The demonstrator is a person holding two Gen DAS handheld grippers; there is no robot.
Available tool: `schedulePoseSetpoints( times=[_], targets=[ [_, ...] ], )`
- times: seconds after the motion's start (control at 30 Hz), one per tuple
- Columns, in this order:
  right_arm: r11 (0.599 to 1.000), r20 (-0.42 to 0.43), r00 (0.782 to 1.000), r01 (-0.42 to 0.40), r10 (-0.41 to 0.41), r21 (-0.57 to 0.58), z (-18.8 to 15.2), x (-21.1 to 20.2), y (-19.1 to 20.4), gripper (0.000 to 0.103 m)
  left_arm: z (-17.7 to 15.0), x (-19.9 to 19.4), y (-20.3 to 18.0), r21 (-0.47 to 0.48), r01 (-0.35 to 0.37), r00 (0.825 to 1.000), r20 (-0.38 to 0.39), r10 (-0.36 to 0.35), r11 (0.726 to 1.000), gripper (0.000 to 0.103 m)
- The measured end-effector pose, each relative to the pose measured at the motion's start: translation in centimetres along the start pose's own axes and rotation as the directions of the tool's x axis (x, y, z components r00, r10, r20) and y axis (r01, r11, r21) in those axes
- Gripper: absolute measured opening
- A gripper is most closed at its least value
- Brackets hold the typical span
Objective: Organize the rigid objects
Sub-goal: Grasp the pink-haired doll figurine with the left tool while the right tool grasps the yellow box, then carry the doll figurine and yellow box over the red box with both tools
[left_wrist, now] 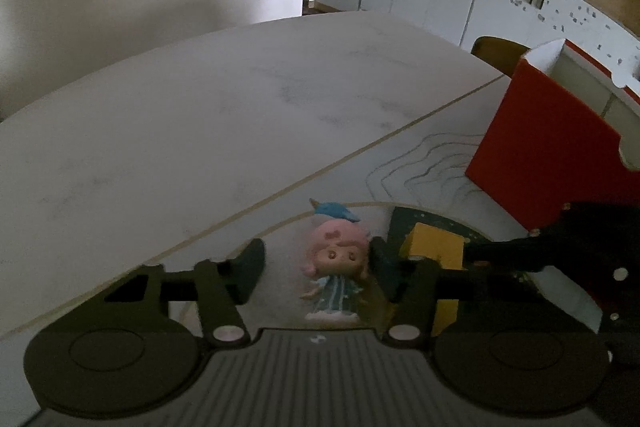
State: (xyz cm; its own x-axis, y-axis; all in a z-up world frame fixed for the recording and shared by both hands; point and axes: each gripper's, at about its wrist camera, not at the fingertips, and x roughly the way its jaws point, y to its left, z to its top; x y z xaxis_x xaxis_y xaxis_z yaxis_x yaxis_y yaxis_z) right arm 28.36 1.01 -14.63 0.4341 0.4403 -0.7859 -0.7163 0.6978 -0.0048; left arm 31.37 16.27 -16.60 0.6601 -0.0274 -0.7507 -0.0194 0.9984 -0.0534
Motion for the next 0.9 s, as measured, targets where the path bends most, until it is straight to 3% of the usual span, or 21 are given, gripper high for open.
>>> schedulePoseSetpoints(
  times=[0.13, 0.4, 0.5, 0.63, 0.9],
  targets=[
    [1.000, -0.002, 1.000, -0.009, 0.009, -0.013, 0.0, 0.5, 0.0, 0.077, -0.2, 0.0, -0.8, 0.053, -0.027, 1.000, 0.005, 0.026, 0.998, 0.036],
    [0.998, 0.031, 0.999, -0.023, 0.025, -0.064, 0.2, 1.3, -1.0, 0.089, -0.3, -0.3, 0.3, 0.017, -0.028, 1.000, 0.010, 0.027, 0.999, 0.036],
    [0.996, 0.045, 0.998, -0.032, 0.036, -0.088, 0.2, 1.4, -1.4, 0.087, -0.2, -0.4, 1.0, -0.016, -0.023, 1.000, 0.006, 0.023, 1.000, 0.036],
    [0.993, 0.049, 0.997, -0.062, 0.067, -0.101, 0.1, 1.0, -1.4, 0.072, -0.3, -0.5, 1.5, -0.022, -0.042, 0.999, 0.002, 0.042, 0.999, 0.036],
    [0.992, 0.041, 0.998, -0.050, 0.055, -0.115, -0.4, -0.8, -1.0, 0.071, -0.3, -1.3, 2.0, -0.062, -0.060, 0.998, 0.000, 0.060, 0.996, 0.036]
  ],
)
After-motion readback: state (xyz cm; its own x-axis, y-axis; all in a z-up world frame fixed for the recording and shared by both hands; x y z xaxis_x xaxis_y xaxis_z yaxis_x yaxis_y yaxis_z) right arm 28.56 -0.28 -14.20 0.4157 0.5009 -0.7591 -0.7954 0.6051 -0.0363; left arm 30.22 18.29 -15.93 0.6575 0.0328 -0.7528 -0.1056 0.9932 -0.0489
